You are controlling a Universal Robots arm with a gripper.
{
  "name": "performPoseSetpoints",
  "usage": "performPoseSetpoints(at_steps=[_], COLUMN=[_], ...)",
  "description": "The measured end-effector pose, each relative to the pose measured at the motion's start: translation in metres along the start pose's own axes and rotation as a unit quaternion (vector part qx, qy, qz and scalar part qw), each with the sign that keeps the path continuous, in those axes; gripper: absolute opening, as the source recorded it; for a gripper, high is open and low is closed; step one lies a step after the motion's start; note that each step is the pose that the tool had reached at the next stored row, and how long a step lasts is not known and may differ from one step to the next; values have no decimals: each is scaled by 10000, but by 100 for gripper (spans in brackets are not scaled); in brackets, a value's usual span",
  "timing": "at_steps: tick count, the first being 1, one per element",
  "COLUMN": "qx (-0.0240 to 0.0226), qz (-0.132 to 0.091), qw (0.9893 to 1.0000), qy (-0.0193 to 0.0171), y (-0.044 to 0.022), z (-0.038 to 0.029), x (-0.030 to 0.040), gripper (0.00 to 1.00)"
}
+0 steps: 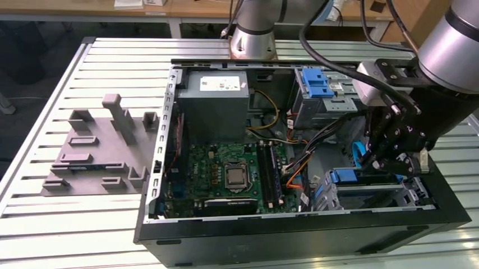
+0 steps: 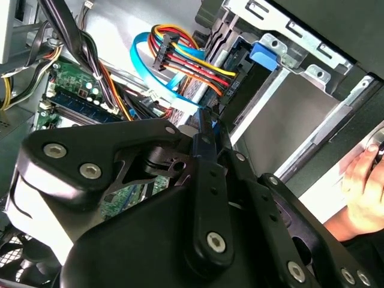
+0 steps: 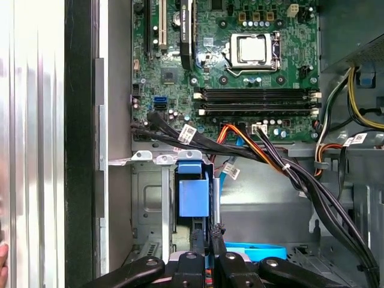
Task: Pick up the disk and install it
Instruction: 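Insert the second disk wire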
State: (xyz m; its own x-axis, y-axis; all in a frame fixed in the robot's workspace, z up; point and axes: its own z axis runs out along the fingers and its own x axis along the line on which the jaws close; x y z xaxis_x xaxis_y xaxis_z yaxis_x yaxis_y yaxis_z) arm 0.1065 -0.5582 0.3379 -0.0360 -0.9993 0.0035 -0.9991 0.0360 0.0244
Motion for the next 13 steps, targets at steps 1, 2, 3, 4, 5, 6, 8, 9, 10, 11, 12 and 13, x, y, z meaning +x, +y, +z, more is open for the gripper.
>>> performPoseSetpoints(at_steps=[1,2,3,4,5,6,8,9,10,11,12,13], qx=[0,0,0,0,0,0,0,0,0,0,0,0], qz=[0,0,0,0,0,0,0,0,0,0,0,0], qw=[10000,10000,10000,10000,10000,10000,10000,10000,10000,10000,10000,10000], qy=[0,0,-1,-1,-1,-1,-3,-3,-3,-3,-4,-4], y=[-1,-3,-5,-6,-8,-10,-13,-14,-16,-18,-20,-22], z=[2,4,6,8,9,10,13,14,14,16,16,17], x=[1,2,3,4,5,7,10,12,13,14,14,14], gripper=[16,16,16,16,16,16,16,16,16,16,16,16])
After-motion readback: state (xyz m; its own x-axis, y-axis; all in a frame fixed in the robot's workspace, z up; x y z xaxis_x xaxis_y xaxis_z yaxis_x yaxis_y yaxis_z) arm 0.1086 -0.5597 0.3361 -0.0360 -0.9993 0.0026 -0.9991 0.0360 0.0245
